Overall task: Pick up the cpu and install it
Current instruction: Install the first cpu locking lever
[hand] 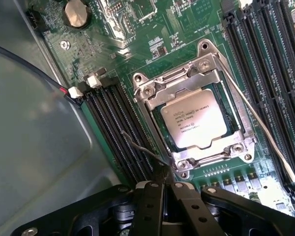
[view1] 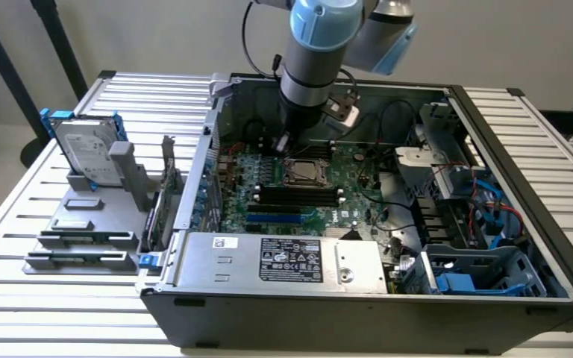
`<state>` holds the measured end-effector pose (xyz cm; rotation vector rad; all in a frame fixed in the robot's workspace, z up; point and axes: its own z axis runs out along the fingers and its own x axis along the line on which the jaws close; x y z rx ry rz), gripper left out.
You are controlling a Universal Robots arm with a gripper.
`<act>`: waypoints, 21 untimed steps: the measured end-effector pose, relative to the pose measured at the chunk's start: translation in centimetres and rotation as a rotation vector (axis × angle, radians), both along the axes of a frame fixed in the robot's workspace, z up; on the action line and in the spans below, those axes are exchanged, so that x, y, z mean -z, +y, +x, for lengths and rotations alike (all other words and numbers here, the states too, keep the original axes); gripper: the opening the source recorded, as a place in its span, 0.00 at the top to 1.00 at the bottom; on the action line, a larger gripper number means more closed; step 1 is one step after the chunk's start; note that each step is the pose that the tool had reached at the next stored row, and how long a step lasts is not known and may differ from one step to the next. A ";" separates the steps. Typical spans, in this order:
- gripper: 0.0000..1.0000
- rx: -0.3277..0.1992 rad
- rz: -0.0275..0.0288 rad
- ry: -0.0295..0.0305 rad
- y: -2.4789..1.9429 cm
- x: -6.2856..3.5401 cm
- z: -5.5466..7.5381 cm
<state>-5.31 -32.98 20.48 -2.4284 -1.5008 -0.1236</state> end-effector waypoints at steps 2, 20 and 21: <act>0.89 0.000 -0.0007 -0.0001 0.02 0.04 0.1; 0.89 0.022 -0.0066 0.0087 0.44 0.38 0.7; 0.89 0.024 -0.0069 0.0115 0.45 0.39 0.7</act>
